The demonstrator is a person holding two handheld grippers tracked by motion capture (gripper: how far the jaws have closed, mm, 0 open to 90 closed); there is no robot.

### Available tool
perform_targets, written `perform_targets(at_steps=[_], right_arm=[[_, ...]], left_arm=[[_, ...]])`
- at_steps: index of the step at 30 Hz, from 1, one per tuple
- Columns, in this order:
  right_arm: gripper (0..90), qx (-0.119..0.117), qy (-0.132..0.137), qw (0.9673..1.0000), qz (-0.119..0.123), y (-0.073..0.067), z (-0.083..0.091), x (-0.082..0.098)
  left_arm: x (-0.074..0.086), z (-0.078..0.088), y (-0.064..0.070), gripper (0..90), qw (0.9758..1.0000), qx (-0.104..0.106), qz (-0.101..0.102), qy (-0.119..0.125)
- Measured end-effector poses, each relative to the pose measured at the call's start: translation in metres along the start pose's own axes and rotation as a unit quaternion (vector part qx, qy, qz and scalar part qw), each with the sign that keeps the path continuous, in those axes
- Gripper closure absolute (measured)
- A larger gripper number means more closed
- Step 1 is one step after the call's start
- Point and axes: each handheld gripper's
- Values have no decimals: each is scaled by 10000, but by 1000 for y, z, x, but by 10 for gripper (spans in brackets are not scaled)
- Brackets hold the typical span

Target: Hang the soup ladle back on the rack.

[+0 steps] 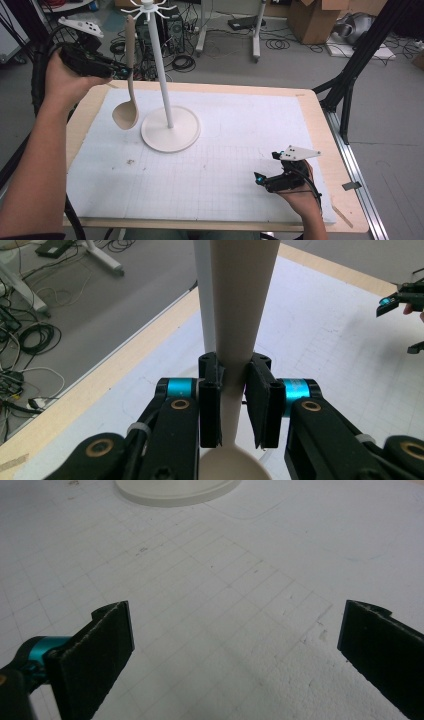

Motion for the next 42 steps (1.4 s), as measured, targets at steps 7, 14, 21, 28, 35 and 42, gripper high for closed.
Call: perform_targets(at_steps=[7,14,21,28,35,42], right_arm=[[2,-5,15,10000,8,0,0,0],[2,-5,26,10000,-17,0,1,0],[3,-12,21,10000,5,0,1,0],[2,-3,31,10000,9,-1,1,0],[3,-3,33,10000,32,-1,1,-1],[2,2,72,10000,6,-1,4,-1]], left_arm=[[-3,-6,-2,764,10000,-68,33,-62],[-2,-6,-4,739,9999,-61,131,4],[5,-3,-5,599,9995,-4,308,50],[14,-1,-2,504,9996,97,262,53],[19,5,7,437,9993,241,175,223],[19,13,15,370,9990,245,122,353]])
Point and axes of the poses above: each handheld gripper's, and its own axes: z roughly backward along the jaws, x roughly out of its underside, y roughly to its right, and after that the axes turned 4 degrees about -x, right-handed
